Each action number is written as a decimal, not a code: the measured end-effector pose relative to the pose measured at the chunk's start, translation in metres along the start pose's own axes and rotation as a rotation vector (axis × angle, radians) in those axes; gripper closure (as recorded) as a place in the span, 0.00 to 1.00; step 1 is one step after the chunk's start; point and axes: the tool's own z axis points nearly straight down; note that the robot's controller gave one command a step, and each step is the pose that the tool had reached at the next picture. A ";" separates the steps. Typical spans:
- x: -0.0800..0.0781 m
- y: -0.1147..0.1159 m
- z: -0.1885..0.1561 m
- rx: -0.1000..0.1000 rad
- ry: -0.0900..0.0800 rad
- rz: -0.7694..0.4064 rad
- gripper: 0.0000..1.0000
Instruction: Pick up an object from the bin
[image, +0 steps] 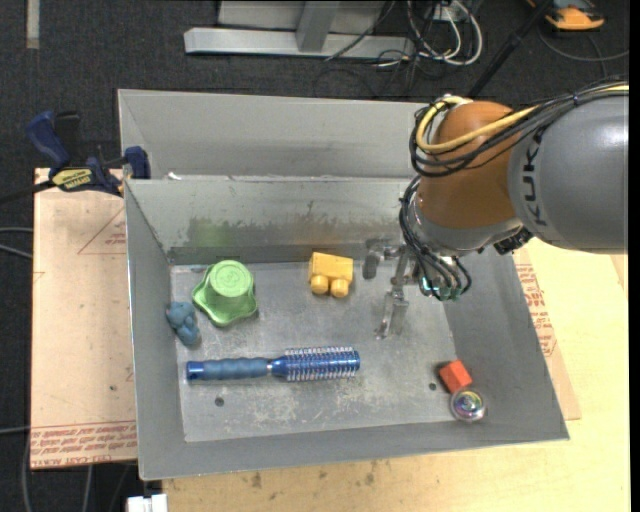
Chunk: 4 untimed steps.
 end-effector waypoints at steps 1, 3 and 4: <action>0.023 0.004 0.087 0.000 0.001 -0.050 0.00; 0.072 0.057 0.082 0.001 -0.007 -0.380 1.00; 0.072 0.058 -0.073 0.004 -0.016 -0.511 1.00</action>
Offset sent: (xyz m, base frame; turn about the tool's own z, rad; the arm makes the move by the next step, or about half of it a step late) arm -0.0210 0.0032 -0.0820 -0.0515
